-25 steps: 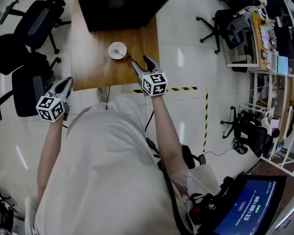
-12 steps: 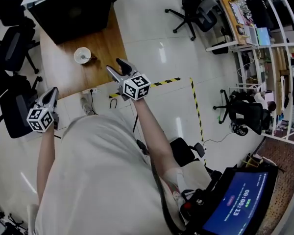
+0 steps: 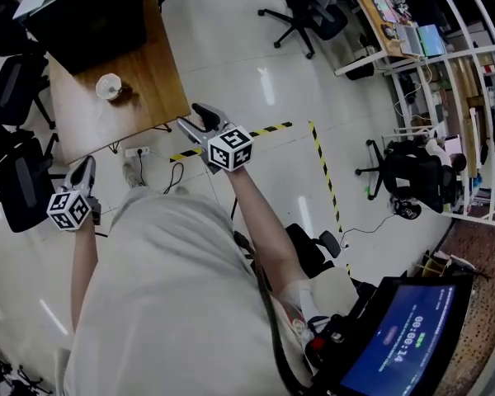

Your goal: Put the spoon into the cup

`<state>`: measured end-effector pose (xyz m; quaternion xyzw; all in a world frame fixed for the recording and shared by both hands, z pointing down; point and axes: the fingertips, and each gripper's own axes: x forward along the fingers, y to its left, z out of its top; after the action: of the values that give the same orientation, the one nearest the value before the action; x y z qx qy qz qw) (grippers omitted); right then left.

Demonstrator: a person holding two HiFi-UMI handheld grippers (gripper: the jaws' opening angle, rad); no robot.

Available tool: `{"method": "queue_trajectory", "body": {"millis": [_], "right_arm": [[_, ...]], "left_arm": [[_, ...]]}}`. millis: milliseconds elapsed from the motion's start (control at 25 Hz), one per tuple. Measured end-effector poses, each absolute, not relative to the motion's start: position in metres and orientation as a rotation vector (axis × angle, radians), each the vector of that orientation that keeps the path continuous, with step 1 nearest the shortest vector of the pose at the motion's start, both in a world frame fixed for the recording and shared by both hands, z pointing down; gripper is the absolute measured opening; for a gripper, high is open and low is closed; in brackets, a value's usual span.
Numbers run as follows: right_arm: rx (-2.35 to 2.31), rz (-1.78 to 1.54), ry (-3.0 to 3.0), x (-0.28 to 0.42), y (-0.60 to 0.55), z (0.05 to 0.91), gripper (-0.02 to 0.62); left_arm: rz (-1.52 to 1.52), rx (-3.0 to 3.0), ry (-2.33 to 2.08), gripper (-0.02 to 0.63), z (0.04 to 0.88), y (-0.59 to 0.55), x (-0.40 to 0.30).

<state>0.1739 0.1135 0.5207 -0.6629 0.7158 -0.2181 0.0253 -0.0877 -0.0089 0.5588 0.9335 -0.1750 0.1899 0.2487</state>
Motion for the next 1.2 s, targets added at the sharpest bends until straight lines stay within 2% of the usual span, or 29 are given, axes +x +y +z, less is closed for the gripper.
{"method": "queue_trajectory", "body": {"millis": [520,640,920,1200], "right_arm": [[-2.142,-0.591,2.41,0.155,0.225,0.536,0.219],[-2.111,-0.522,2.423,0.145,0.233,0.535,0.215],[-1.967,-0.608,2.443,0.119,0.226,0.544,0.176],[-1.987,-0.591,2.364,0.118,0.227,0.539,0.137]], "left_arm": [[0.516,2.478,-0.606,0.002,0.58,0.109,-0.124],[0.498,2.476,-0.674,0.002,0.572,0.116,-0.137],[0.489,2.423,-0.81,0.002,0.569,0.119,-0.182],[0.475,2.419,-0.82,0.002,0.564,0.107,-0.185]]}}
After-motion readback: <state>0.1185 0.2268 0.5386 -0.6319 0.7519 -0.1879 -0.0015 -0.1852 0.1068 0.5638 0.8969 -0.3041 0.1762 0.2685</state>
